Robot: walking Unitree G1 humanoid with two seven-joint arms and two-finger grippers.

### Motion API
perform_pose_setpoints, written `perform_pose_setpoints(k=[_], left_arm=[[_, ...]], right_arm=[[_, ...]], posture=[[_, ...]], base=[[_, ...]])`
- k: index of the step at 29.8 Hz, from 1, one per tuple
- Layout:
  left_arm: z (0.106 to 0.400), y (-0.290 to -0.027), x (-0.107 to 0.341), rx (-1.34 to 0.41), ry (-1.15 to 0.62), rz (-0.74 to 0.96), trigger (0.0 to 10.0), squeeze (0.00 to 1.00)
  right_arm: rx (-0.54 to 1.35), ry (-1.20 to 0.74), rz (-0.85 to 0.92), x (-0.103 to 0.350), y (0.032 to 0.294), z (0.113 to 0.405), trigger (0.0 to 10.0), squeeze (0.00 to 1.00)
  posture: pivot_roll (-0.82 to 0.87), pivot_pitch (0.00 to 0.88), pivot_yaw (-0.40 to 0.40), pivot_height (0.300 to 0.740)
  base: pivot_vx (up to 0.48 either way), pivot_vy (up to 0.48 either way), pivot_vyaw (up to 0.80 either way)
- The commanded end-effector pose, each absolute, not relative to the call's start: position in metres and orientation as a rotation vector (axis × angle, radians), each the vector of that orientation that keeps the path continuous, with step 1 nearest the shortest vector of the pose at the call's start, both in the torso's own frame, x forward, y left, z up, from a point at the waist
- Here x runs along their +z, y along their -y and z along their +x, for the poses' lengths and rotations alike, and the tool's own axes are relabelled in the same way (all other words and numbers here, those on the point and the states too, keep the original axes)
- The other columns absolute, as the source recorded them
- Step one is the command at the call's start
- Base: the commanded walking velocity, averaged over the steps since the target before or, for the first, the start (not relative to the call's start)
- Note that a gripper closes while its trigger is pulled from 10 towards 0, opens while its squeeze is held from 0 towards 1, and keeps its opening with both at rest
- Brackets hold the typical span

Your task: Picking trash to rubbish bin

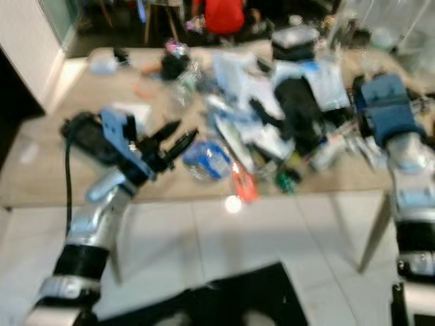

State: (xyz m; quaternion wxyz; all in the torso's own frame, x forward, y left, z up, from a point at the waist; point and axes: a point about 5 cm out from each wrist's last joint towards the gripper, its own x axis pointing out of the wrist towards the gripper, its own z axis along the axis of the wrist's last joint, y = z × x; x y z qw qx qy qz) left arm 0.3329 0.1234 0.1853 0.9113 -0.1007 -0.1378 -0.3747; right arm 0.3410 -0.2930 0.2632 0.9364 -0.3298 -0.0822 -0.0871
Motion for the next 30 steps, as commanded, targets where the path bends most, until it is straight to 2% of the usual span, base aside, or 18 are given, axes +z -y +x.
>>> perform_pose_setpoints(k=[1,17,20,23,28,30], left_arm=[[0.332,-0.121,0.182,-0.767,0.27,-0.215,10.0,0.0],[0.335,-0.119,0.179,-0.728,0.247,-0.208,10.0,0.0],[0.336,-0.119,0.178,-0.716,0.241,-0.197,10.0,0.0],[0.337,-0.121,0.176,-0.689,0.242,-0.18,10.0,0.0],[0.34,-0.133,0.178,-0.606,0.256,-0.129,10.0,0.0],[0.34,-0.134,0.178,-0.594,0.256,-0.123,10.0,0.0]], right_arm=[[-0.147,0.158,-0.657,0.257,0.287,0.342,10.0,0.0],[-0.1,0.179,-0.599,0.255,0.278,0.344,10.0,0.0],[-0.058,0.203,-0.548,0.254,0.271,0.346,10.0,0.0],[0.023,0.24,-0.396,0.246,0.263,0.35,10.0,0.0],[0.115,0.28,-0.196,0.241,0.262,0.361,10.0,0.0],[0.116,0.279,-0.175,0.241,0.263,0.363,10.0,0.0]], posture=[[-0.04,0.111,0.034,0.74],[-0.04,0.109,0.037,0.74],[-0.04,0.109,0.037,0.74],[-0.04,0.109,0.042,0.74],[-0.02,0.117,0.047,0.74],[-0.02,0.117,0.047,0.74]], base=[[0.0,0.0,0.0],[0.0,0.0,0.0],[0.0,0.0,0.0],[0.0,0.0,0.0],[0.0,0.0,0.0],[0.0,0.0,0.0]])
